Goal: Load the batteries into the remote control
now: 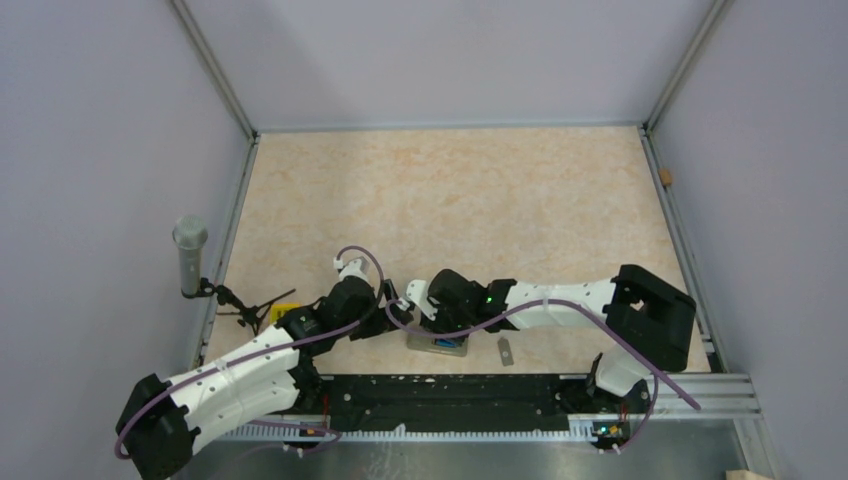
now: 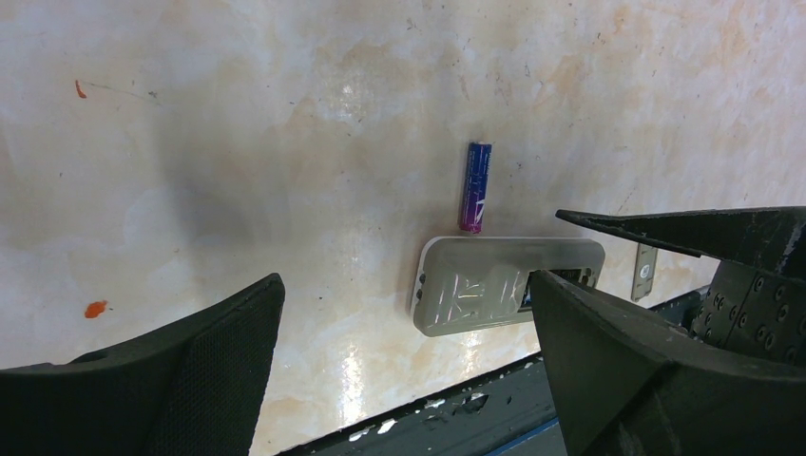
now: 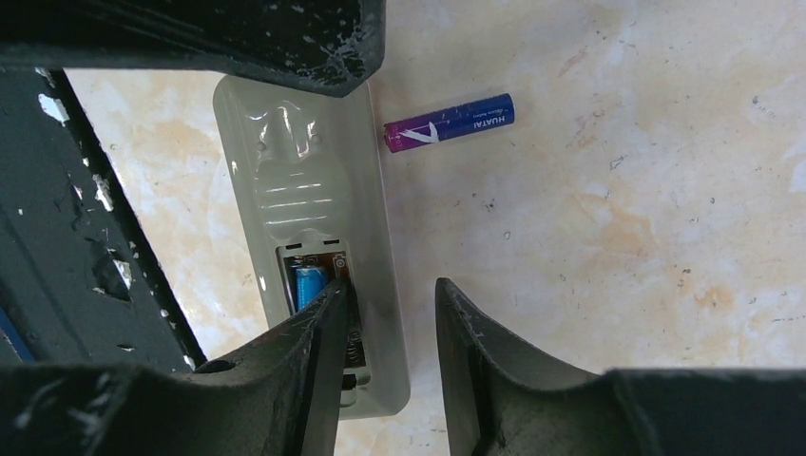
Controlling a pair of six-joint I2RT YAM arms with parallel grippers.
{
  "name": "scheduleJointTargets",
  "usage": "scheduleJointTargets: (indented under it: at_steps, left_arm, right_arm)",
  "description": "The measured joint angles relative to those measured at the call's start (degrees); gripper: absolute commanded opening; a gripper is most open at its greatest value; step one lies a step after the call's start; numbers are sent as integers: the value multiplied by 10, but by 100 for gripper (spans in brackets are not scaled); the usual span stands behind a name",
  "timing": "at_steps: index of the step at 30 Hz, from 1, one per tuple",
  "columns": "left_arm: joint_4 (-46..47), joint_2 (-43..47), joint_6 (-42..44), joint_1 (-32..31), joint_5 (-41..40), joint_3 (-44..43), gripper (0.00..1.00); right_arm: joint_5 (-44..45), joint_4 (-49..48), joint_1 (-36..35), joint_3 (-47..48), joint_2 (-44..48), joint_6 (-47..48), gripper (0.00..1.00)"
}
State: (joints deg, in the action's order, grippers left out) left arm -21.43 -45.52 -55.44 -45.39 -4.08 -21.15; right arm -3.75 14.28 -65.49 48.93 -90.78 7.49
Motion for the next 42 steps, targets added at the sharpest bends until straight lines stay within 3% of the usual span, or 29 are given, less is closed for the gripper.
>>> scheduleJointTargets:
  at_steps: [12,21,33,42]
  left_arm:
    - [6,-15,1,2,3,0,99]
    - [21,-37,1,2,20,0,99]
    - [21,-62,16,3,92,-1,98]
    - [49,-85,7,3,171,1,87]
  right_arm:
    - [30,9,0,14,6,-1,39]
    - [60,31,0,14,76,-19,39]
    - [103,73,2,14,135,-108,34]
    - [109,103,9,8,143,-189,27]
